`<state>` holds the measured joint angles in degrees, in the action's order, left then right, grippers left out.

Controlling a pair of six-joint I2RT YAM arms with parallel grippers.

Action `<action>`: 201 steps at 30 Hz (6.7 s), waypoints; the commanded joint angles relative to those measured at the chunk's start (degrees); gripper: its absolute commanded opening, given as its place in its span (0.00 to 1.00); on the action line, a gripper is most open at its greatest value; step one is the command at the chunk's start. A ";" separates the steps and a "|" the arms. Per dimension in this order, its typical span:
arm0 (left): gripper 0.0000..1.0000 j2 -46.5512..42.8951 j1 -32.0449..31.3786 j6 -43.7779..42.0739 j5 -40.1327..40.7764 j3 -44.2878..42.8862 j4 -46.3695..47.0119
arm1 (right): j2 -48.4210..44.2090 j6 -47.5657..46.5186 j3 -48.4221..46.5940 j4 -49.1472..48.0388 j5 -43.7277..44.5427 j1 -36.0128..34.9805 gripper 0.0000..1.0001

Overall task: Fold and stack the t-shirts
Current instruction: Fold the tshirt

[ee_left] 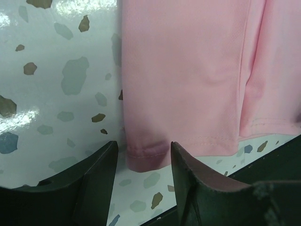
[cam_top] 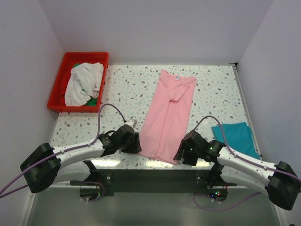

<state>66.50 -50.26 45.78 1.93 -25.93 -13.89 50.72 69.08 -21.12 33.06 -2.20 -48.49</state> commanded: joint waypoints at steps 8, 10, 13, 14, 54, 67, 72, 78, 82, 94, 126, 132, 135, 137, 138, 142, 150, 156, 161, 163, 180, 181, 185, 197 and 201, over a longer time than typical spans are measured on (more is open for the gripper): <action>0.39 1.35 -0.36 2.38 -4.39 5.54 5.80 | 1.93 5.98 4.60 -3.79 0.09 -3.10 0.57; 0.33 1.44 -0.80 2.91 -4.39 6.07 5.98 | 2.63 6.16 5.30 -5.01 -0.26 -3.19 0.53; 0.27 1.44 -2.55 3.53 -4.13 6.51 6.42 | 3.59 5.63 5.57 -5.11 0.17 -3.19 0.40; 0.24 1.44 -3.00 3.88 -4.04 6.42 6.42 | 3.86 5.37 5.48 -5.11 0.44 -3.19 0.35; 0.00 22.16 2.97 -2.10 4.83 -30.22 6.50 | 15.19 -23.28 -27.12 -0.08 23.03 10.43 0.00; 0.00 31.93 7.45 -1.22 5.28 -39.28 9.06 | 28.28 -25.84 -33.72 -8.18 18.90 19.56 0.00; 0.00 35.18 8.95 -2.01 4.57 -43.14 8.88 | 32.24 -26.71 -35.29 -11.08 15.65 23.87 0.00; 0.00 38.96 11.84 -2.62 2.20 -46.49 9.05 | 38.39 -27.68 -38.81 -12.49 12.83 28.18 0.00; 0.00 41.07 13.43 -3.33 0.10 -48.15 9.93 | 41.21 -27.77 -41.01 -13.11 11.08 30.03 0.00; 0.02 49.42 17.30 -4.47 -4.30 -56.77 10.20 | 50.96 -27.86 -49.62 -13.10 7.92 32.40 0.00; 0.22 49.25 15.45 -13.08 -8.26 -55.10 13.00 | 55.70 -36.82 -53.66 -12.14 3.34 29.06 0.25; 0.25 56.01 18.53 -12.91 -9.14 -59.58 16.53 | 61.16 -36.65 -59.47 -11.09 3.34 32.48 0.24; 0.26 58.65 20.11 -12.03 -7.66 -61.87 14.69 | 62.66 -36.03 -59.56 -11.70 3.08 34.68 0.24; 0.26 59.79 20.81 -11.07 -6.95 -62.40 13.98 | 64.24 -36.03 -59.99 -11.70 2.46 35.48 0.24; 0.26 60.06 20.82 -10.63 -6.34 -62.40 12.06 | 64.76 -36.12 -60.26 -11.44 2.46 36.00 0.24; 0.25 60.85 20.90 -9.66 -4.67 -61.17 10.47 | 66.96 -35.77 -59.91 -11.70 2.37 36.89 0.22; 0.24 55.85 20.82 -5.10 -0.54 -52.92 10.20 | 66.80 -35.16 -54.65 -14.07 2.28 36.89 0.20; 0.21 48.12 20.73 -0.61 0.35 -38.43 15.47 | 62.67 -35.06 -46.39 -16.80 1.05 34.61 0.19; 0.20 40.56 20.64 0.80 0.26 -28.58 18.80 | 57.05 -34.28 -37.79 -18.29 1.32 31.01 0.19; 0.20 37.32 20.64 1.15 0.26 -23.65 19.42 | 53.80 -33.75 -35.14 -18.56 1.84 30.04 0.19; 0.15 20.35 20.64 1.33 2.72 -8.17 19.26 | 42.72 -32.25 -23.26 -19.61 -1.32 29.24 0.17; 0.15 19.81 20.73 1.16 2.72 -8.17 18.73 | 42.36 -32.34 -23.17 -19.26 -1.23 29.24 0.17; 0.15 18.67 20.64 0.10 2.11 -8.87 17.94 | 41.13 -32.95 -24.05 -17.86 -0.97 29.24 0.17; 0.22 16.73 20.64 -4.91 -0.78 -19.85 12.48 | 35.94 -34.72 -33.72 -13.63 -0.27 26.44 0.20; 0.25 19.09 17.58 -5.17 -1.67 -23.28 14.84 | 37.69 -32.70 -34.24 -16.97 -1.58 21.87 0.20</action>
<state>85.32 -30.33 42.44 1.69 -45.36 -1.19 88.73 35.22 -53.43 18.24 -2.68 -23.51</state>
